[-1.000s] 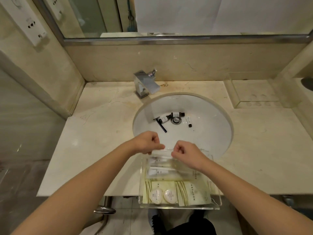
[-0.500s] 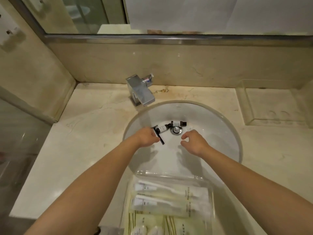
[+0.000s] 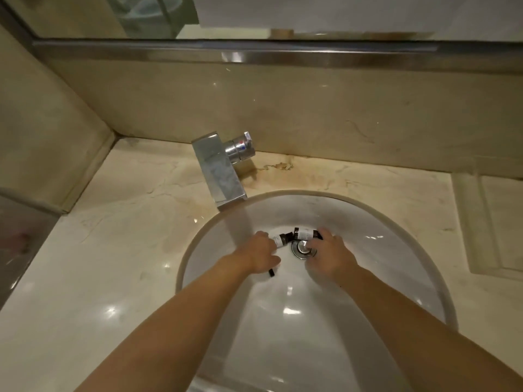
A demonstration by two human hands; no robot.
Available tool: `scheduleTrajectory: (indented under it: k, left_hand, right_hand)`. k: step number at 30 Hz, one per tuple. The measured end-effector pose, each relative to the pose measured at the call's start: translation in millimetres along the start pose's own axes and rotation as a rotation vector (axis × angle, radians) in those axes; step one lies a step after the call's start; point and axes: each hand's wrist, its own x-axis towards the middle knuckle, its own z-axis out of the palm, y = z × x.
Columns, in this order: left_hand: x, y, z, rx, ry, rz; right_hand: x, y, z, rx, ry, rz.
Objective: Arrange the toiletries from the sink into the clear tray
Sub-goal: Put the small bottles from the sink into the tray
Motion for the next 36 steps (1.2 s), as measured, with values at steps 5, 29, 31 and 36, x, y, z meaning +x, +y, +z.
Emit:
scheduleTrajectory:
  k: [5,29,31,36]
  left_hand:
    - [17.4,3.0,12.8,0.192,-0.018,0.030]
    - [-84.4,-20.1,-8.8,-1.177,-0.046,-0.037]
    - [-104.6,-27.6,-10.5,-1.262,-0.061,-0.015]
    - [-151.5,-38.7,-14.4,-1.303,-0.032,0.060]
  right_hand:
    - [15.4,6.1,8.3,-0.029,0.001,-0.024]
    - [-84.6,-40.0,-20.8,1.235,-0.064,0.440]
    - [-104.9,-48.4,-22.7,1.298,-0.138,0.457]
    - [-148.8,-66.6,-19.1,1.253,-0.229,0.387]
